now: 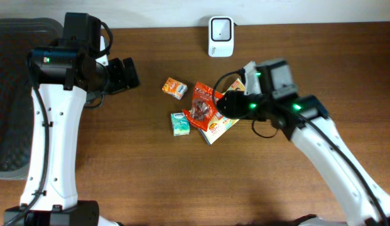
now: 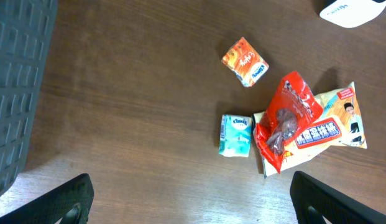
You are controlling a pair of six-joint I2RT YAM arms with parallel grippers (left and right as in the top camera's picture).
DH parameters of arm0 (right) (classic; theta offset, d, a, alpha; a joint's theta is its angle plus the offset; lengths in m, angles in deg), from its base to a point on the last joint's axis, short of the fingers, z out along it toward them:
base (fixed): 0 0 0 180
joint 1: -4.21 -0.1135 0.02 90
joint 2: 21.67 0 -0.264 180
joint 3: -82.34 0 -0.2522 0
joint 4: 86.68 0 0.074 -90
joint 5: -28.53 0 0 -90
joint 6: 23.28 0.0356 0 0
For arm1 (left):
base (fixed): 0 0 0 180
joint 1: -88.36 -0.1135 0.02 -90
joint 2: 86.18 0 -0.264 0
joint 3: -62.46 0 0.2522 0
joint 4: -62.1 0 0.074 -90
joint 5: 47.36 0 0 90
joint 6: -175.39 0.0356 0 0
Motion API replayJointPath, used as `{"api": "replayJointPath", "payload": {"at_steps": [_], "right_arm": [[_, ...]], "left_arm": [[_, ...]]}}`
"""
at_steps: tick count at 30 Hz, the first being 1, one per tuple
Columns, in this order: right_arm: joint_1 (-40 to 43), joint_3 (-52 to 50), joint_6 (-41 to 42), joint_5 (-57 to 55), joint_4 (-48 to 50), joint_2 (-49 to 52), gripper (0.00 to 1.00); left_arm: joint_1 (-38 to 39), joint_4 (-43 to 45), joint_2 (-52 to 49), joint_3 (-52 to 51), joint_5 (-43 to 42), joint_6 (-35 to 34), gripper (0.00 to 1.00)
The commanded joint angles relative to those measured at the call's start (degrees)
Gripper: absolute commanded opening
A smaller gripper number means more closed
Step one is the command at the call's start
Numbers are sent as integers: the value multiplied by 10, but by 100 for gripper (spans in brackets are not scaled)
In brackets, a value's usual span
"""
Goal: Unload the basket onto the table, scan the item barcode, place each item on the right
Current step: 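Reach the right gripper to the pile and grasp the red HACKS bag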
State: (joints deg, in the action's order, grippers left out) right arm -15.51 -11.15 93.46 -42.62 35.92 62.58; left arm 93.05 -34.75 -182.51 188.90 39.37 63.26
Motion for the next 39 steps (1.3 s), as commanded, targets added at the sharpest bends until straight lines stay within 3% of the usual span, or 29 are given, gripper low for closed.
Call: {"api": "replayJointPath", "payload": {"at_steps": [1, 2, 3, 7, 11, 21, 30, 33, 36, 39], "right_arm": [[3, 75, 44, -134, -48, 92, 22], [3, 92, 44, -136, -50, 113, 7], [2, 104, 44, -136, -39, 129, 4], [2, 104, 48, -141, 39, 168, 4], [2, 103, 96, -188, 35, 211, 4], [12, 103, 96, -202, 29, 342, 4], [47, 131, 63, -249, -71, 288, 4], [47, 155, 61, -188, -92, 275, 4], [46, 156, 30, -62, -46, 278, 4], [39, 155, 26, -93, -28, 296, 4]], "left_arm": [[-1, 1, -2, 0, -6, -5, 99], [-1, 1, -2, 0, -6, -5, 99], [-1, 1, -2, 0, -6, -5, 99], [-1, 1, -2, 0, -6, -5, 99], [-1, 1, -2, 0, -6, -5, 99], [-1, 1, -2, 0, -6, -5, 99], [-1, 1, -2, 0, -6, -5, 99], [-1, 1, -2, 0, -6, -5, 99], [-1, -1, -2, 0, -6, -5, 99], [-1, -1, -2, 0, -6, -5, 99]]}}
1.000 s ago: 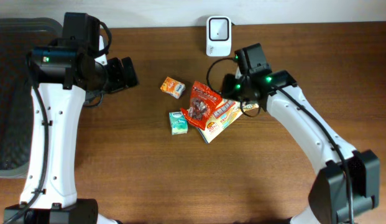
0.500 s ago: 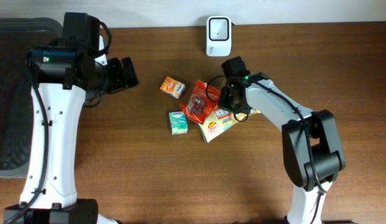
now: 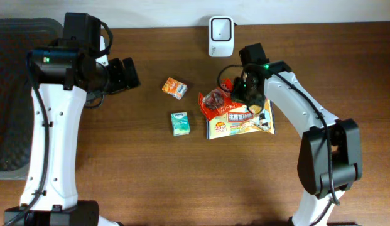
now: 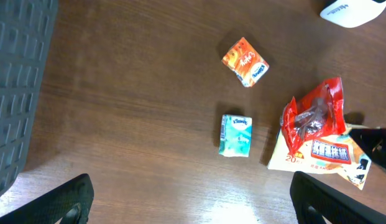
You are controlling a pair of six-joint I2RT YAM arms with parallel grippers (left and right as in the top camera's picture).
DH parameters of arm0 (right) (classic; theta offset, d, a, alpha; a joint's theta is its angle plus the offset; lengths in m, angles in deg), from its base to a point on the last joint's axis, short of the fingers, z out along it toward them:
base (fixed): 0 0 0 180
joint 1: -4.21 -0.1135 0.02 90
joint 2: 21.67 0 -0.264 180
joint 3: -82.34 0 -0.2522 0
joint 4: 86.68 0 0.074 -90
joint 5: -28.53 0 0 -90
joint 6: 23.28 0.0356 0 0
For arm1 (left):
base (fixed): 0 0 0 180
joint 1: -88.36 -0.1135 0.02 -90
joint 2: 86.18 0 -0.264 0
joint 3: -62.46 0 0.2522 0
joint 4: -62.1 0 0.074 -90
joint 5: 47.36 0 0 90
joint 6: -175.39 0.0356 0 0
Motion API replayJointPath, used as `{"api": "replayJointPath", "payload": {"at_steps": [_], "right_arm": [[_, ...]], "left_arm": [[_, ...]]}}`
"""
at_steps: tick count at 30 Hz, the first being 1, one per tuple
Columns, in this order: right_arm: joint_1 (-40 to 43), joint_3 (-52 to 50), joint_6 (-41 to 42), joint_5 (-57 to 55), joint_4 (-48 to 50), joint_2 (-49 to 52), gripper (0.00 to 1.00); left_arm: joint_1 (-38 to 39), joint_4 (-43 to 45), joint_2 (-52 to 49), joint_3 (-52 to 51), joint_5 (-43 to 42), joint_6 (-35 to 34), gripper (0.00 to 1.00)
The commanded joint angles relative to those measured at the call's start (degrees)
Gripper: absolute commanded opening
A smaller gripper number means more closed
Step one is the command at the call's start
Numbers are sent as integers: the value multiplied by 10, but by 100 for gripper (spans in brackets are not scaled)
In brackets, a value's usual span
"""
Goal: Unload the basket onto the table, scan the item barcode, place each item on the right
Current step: 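Reach the right gripper to the pile and grasp the red HACKS bag, then move the red bag up-left off the wipes pack and release it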
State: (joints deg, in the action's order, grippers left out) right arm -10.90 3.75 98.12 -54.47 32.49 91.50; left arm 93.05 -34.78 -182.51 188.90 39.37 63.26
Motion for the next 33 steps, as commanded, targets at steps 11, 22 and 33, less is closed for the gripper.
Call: {"api": "replayJointPath", "payload": {"at_steps": [11, 22, 33], "right_arm": [[-76, 7, -57, 68, 94, 92, 4], [-114, 98, -105, 60, 17, 52, 4], [-60, 163, -84, -75, -158, 36, 4]], "left_arm": [[-1, 0, -2, 0, -6, -5, 99], [-1, 0, -2, 0, -6, -5, 99], [-1, 0, -2, 0, -6, -5, 99]]}}
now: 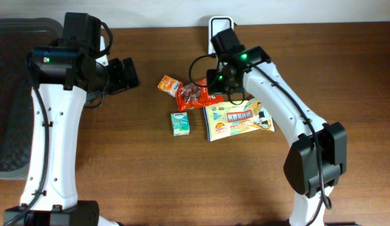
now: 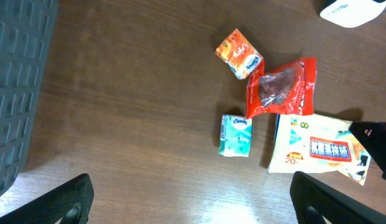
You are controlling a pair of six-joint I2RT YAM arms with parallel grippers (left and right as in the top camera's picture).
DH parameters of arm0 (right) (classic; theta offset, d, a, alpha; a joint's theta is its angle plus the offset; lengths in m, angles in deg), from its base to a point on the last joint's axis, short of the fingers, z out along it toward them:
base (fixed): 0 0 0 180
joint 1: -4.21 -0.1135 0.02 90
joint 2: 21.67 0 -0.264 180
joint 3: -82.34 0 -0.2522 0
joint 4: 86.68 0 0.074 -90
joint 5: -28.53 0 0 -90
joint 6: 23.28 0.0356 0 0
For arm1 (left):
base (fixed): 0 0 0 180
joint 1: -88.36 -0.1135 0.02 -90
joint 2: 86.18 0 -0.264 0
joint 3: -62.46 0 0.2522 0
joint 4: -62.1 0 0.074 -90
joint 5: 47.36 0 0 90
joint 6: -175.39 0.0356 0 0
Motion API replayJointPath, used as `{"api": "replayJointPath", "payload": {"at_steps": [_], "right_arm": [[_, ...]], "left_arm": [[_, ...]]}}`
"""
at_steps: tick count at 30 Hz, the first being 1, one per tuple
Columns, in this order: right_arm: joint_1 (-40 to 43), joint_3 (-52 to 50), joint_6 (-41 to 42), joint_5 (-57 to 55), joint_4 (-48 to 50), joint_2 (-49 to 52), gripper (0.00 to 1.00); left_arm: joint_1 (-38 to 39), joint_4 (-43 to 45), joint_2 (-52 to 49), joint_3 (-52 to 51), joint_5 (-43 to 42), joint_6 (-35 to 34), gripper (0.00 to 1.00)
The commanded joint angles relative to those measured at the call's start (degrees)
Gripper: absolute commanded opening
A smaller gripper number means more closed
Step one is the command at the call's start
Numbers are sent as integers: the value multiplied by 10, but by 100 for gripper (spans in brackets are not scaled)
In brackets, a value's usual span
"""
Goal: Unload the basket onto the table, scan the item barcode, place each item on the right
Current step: 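Move the red bag up-left off the wipes pack and release it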
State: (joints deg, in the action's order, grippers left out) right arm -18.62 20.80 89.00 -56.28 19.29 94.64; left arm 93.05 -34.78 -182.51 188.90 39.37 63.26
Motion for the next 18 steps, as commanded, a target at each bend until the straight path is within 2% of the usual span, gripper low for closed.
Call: {"api": "replayJointPath", "payload": {"at_steps": [1, 6, 9, 14, 18], "right_arm": [[28, -13, 11, -80, -59, 9, 4], [76, -61, 22, -80, -137, 13, 4], [82, -112, 22, -74, -91, 13, 4], [82, -222, 23, -6, 60, 13, 4], [89, -245, 31, -32, 50, 13, 4]], "left_arm": [[-1, 0, -2, 0, -6, -5, 99], [-1, 0, -2, 0, -6, -5, 99], [-1, 0, -2, 0, -6, -5, 99], [-1, 0, -2, 0, -6, -5, 99], [-1, 0, -2, 0, -6, -5, 99]]}}
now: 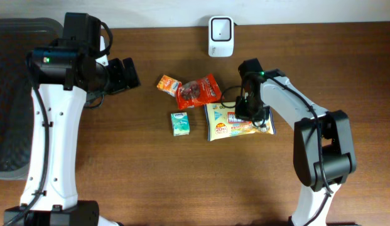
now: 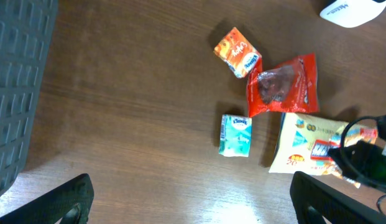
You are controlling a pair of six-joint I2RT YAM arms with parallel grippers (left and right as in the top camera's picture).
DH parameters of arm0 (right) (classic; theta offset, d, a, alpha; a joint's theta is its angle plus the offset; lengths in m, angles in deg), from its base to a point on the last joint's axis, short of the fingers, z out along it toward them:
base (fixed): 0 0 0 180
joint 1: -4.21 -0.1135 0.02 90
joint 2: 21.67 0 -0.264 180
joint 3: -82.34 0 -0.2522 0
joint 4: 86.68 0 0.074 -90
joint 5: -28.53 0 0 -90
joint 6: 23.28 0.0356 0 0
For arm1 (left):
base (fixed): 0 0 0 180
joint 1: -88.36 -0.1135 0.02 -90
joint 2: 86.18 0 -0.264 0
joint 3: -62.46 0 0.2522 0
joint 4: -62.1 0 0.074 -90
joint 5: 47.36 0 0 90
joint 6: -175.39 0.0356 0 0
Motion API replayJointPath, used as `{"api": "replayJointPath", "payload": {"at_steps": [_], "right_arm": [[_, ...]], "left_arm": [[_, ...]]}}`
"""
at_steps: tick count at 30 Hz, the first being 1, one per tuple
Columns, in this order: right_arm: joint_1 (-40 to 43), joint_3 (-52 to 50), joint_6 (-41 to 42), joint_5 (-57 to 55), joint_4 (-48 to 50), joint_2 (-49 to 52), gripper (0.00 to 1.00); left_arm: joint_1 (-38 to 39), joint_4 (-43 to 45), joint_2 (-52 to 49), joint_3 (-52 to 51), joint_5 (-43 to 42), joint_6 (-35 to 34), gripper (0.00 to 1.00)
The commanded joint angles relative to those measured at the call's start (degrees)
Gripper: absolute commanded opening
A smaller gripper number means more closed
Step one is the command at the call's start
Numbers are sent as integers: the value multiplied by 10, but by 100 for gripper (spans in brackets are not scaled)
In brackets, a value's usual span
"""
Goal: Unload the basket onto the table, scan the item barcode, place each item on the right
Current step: 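Move the red bag up-left off the wipes pack and release it, then grasp the yellow wet-wipes pack edge with the right gripper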
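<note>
A white scanner [image 1: 220,28] stands at the table's back edge. Below it lie a small orange pack [image 1: 169,85], a red snack bag [image 1: 199,91], a teal tissue pack [image 1: 179,123] and a flat yellow packet [image 1: 231,123]. My right gripper [image 1: 246,113] points down at the yellow packet's right half; its jaws are hidden from above. In the left wrist view it is a dark shape [image 2: 360,155] on the packet [image 2: 301,143]. My left gripper [image 2: 191,205] hangs open and empty, well left of the items [image 1: 124,74].
A dark grey mesh basket [image 1: 12,94] fills the far left of the table. The red bag touches the orange pack and lies just above the yellow packet's top edge. Bare wood lies in front of the items.
My right gripper has left the red bag, which now lies flat beside the orange pack. The gripper has moved right and nearer, onto the yellow packet. The left arm is unchanged.
At first my right gripper was at the red bag, which lay on the yellow packet. Then the bag was raised at the packet's upper edge, and the packet had shifted right. Later the bag was by the orange pack. Now it lies there, released.
</note>
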State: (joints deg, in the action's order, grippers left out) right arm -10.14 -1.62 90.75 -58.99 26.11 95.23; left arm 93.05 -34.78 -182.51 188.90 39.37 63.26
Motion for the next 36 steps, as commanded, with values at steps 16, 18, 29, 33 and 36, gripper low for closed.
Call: {"api": "replayJointPath", "payload": {"at_steps": [16, 18, 29, 33, 36], "right_arm": [[52, 83, -86, 91, -250, 3, 7], [44, 72, -86, 89, -252, 3, 8], [16, -40, -51, 87, -96, 10, 14], [16, -47, -49, 87, -88, 12, 14], [16, -47, -25, 89, -51, 12, 14]], "left_arm": [[-1, 0, -2, 0, -6, -5, 99], [-1, 0, -2, 0, -6, -5, 99], [-1, 0, -2, 0, -6, -5, 99], [-1, 0, -2, 0, -6, -5, 99], [-1, 0, -2, 0, -6, -5, 99]]}}
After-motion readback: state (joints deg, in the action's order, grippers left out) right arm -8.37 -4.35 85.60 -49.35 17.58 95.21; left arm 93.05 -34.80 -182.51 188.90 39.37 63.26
